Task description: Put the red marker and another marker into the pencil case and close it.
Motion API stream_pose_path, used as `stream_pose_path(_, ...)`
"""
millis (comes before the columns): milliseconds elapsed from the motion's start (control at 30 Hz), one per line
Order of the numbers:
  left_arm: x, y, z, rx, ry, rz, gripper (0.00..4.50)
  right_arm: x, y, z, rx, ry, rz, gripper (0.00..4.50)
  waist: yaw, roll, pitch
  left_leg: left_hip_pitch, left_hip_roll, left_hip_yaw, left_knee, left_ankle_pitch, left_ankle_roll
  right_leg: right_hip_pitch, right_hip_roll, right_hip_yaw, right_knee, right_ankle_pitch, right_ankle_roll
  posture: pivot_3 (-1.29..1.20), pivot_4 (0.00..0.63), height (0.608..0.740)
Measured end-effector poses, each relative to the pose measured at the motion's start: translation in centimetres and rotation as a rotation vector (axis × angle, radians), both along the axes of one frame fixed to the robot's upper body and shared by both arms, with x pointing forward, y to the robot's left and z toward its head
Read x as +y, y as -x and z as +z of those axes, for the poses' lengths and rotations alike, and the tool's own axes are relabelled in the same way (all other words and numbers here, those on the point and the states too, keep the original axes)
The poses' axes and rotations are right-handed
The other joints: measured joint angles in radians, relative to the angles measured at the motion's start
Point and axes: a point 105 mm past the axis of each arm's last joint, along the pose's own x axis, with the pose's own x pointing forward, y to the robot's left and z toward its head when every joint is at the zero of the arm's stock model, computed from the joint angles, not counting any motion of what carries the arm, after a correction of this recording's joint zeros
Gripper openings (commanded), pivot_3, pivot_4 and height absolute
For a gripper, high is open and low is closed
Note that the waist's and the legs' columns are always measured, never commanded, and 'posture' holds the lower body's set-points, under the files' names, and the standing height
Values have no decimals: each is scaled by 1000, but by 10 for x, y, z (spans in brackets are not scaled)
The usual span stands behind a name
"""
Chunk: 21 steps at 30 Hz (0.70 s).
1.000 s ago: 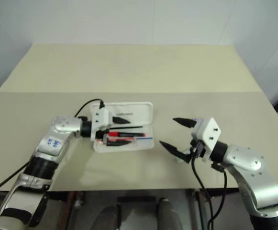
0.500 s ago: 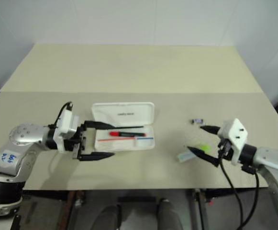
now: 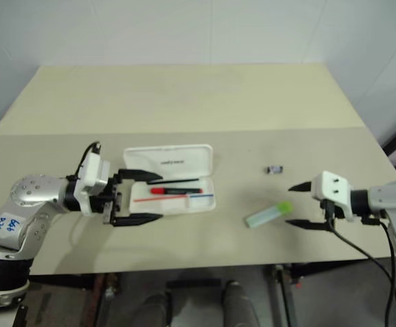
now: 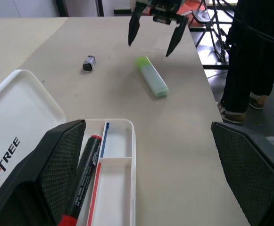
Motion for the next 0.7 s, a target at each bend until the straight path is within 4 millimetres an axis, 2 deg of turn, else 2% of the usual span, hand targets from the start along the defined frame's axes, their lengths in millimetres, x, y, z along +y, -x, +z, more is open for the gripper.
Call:
stream_pose_path(133, 1, 1, 1, -8, -8, 8, 4471, 1, -10, -11, 40, 45, 52, 4500, -1, 1, 0, 0, 0, 0, -1, 0, 0, -1, 0, 0, 0, 1, 2, 0, 150, 740)
stream_pose_path(367, 7, 0, 4, -20, -23, 37, 4471, 0, -25, -19, 57, 130, 120, 4500, -3, 0, 0, 1, 0, 0, -1, 0, 0, 0, 0, 0, 1, 1, 2, 0, 150, 740)
stream_pose_path(467, 8, 0, 4, -22, -22, 44, 4500, 5, -30, -21, 51, 142, 154, 3885, -12, -2, 0, 6, 0, 0, 0, 0, -1, 6, 0, 0, 0, 1, 0, 0, 150, 740)
stream_pose_path(533, 8, 0, 4, -23, -24, 45, 4500, 9, -32, -24, 52, 159, 185, 3285, -24, -3, 1, 16, 0, 0, 0, 0, -1, 17, 0, 0, -4, -2, -6, 0, 150, 740)
stream_pose_path(700, 8, 3, 9, -50, -28, 45, 4500, 11, -33, -30, 62, 168, 207, 1681, -37, -7, 0, 20, 0, 0, 6, 1, 0, 25, 0, 1, -8, 3, -9, 0, 150, 740)
